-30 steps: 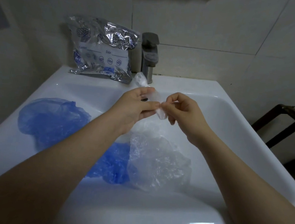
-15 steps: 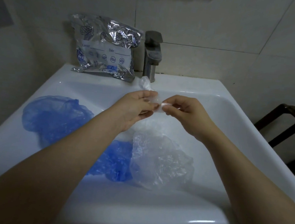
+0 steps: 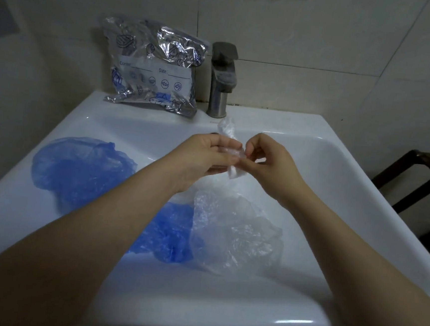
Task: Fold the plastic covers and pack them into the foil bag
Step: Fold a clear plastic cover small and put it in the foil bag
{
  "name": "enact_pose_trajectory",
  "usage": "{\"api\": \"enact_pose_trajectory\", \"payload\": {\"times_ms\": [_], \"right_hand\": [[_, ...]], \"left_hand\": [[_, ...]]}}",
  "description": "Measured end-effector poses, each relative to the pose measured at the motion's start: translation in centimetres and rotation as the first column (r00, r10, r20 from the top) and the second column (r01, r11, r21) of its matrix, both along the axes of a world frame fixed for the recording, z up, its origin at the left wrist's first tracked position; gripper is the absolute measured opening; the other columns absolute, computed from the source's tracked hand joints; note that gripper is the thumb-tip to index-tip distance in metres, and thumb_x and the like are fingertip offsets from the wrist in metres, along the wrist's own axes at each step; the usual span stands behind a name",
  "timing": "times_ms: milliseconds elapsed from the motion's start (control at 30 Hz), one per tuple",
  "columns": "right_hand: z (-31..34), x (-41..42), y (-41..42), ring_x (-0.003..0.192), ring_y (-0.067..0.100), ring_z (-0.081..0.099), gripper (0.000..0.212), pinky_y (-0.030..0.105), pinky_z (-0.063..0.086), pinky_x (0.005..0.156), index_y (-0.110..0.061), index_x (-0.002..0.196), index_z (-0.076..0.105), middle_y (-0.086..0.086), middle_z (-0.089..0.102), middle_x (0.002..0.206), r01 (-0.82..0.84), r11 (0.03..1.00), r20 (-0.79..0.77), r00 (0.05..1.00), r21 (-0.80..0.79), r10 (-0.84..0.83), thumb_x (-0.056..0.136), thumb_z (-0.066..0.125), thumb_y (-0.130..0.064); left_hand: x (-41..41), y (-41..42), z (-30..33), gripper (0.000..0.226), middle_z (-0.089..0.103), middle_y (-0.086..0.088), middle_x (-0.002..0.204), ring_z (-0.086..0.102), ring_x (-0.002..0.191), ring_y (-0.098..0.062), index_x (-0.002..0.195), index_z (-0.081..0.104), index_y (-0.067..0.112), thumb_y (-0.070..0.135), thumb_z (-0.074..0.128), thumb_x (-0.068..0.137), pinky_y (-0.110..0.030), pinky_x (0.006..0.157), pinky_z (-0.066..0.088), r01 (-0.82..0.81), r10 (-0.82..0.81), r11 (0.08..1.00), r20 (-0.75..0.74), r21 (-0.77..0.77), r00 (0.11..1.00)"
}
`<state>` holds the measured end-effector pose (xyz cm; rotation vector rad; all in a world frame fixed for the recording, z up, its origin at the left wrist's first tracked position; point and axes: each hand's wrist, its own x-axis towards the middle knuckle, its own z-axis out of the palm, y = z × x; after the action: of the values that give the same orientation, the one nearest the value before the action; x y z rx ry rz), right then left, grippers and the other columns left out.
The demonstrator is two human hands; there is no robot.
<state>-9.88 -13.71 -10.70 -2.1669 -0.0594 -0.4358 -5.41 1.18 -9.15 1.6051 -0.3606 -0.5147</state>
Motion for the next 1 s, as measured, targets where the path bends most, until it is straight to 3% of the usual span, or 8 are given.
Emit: {"api": "enact_pose_trajectory", "payload": {"times_ms": [167, 267, 333, 433, 600, 767, 867, 1000], "right_hand": [[0.7, -0.1, -0.4, 0.087, 0.009, 0.055, 0.004, 0.024, 0.049, 0.079, -0.023, 0.088, 0.063, -0.007, 0.051, 0.097, -0.076, 0.986, 0.072, 0.994, -0.151, 0.088, 0.088, 0.062, -0.02], [0.6, 0.0, -0.8, 0.095, 0.006, 0.051, 0.024, 0.009, 0.044, 0.078, -0.025, 0.105, 0.061, -0.007, 0.048, 0.114, -0.152, 0.946, -0.005, 0.988, -0.287, 0.157, 0.082, 0.069, -0.026], [0.4, 0.1, -0.6, 0.096, 0.004, 0.049, 0.03, 0.008, 0.043, 0.079, -0.019, 0.111, 0.062, -0.005, 0.047, 0.119, -0.147, 0.926, 0.029, 0.985, -0.349, 0.167, 0.082, 0.07, -0.02], [0.4, -0.1, -0.2, 0.088, 0.002, 0.053, 0.016, 0.011, 0.045, 0.078, -0.012, 0.101, 0.069, -0.005, 0.051, 0.11, -0.141, 0.954, 0.129, 0.975, -0.264, 0.18, 0.086, 0.065, -0.016], [0.6, 0.0, -0.3, 0.084, 0.004, 0.057, 0.018, 0.013, 0.046, 0.075, -0.006, 0.095, 0.07, -0.006, 0.059, 0.097, -0.101, 0.988, 0.015, 0.995, -0.12, 0.104, 0.09, 0.059, -0.019], [0.4, -0.2, 0.1, 0.07, 0.014, 0.054, 0.021, 0.027, 0.043, 0.07, -0.006, 0.085, 0.069, 0.012, 0.065, 0.079, -0.064, 0.989, -0.088, 0.993, 0.132, 0.076, 0.089, 0.061, -0.025], [0.4, -0.1, -0.1, 0.065, 0.017, 0.057, 0.017, 0.031, 0.046, 0.068, -0.012, 0.074, 0.065, 0.007, 0.063, 0.066, -0.007, 0.968, -0.116, 0.993, 0.25, 0.037, 0.087, 0.063, -0.022], [0.6, 0.0, -0.3, 0.058, 0.015, 0.059, 0.013, 0.027, 0.05, 0.062, -0.014, 0.081, 0.053, 0.007, 0.063, 0.073, 0.026, 0.945, -0.123, 0.992, 0.325, 0.015, 0.085, 0.066, -0.013]], "left_hand": [[0.4, 0.1, -0.1, 0.019, 0.069, -0.01, 0.104, 0.067, 0.095, -0.019, 0.106, 0.061, 0.01, 0.003, 0.056, 0.089, -0.028, 0.09, 0.051, -0.068, 0.028, 0.983, -0.223, -0.173, 0.974], [0.7, 0.1, -0.2, 0.02, 0.069, -0.014, 0.107, 0.068, 0.096, -0.022, 0.11, 0.061, 0.004, 0.005, 0.053, 0.091, -0.029, 0.087, 0.053, -0.141, 0.062, 0.966, -0.338, -0.216, 0.939], [0.7, 0.0, -0.2, 0.018, 0.07, -0.013, 0.104, 0.069, 0.09, -0.019, 0.107, 0.062, 0.003, 0.008, 0.052, 0.092, -0.026, 0.081, 0.055, -0.158, 0.079, 0.967, -0.352, -0.201, 0.933], [0.4, -0.2, 0.1, 0.018, 0.072, -0.008, 0.093, 0.07, 0.078, -0.016, 0.099, 0.064, 0.006, 0.018, 0.052, 0.094, -0.028, 0.081, 0.054, -0.157, 0.112, 0.978, -0.292, -0.135, 0.95], [0.4, -0.5, -0.3, 0.013, 0.07, -0.004, 0.094, 0.067, 0.085, -0.01, 0.095, 0.068, 0.012, 0.011, 0.055, 0.091, -0.025, 0.093, 0.044, -0.18, 0.177, 0.98, 0.043, 0.084, 0.983], [0.4, -0.3, -0.2, 0.016, 0.066, -0.004, 0.084, 0.063, 0.079, -0.012, 0.084, 0.064, 0.013, -0.002, 0.059, 0.086, -0.013, 0.074, 0.052, -0.161, 0.156, 0.987, 0.157, 0.023, 0.975], [0.1, -0.8, -0.3, 0.021, 0.062, -0.014, 0.094, 0.061, 0.082, -0.018, 0.081, 0.055, 0.016, -0.005, 0.06, 0.085, -0.017, 0.072, 0.055, -0.158, 0.153, 0.987, 0.166, 0.017, 0.974], [0.0, -0.9, -0.2, 0.014, 0.061, -0.013, 0.107, 0.068, 0.082, -0.02, 0.096, 0.052, 0.016, 0.006, 0.057, 0.088, -0.023, 0.075, 0.056, -0.188, 0.187, 0.982, 0.02, 0.013, 0.982]]}}
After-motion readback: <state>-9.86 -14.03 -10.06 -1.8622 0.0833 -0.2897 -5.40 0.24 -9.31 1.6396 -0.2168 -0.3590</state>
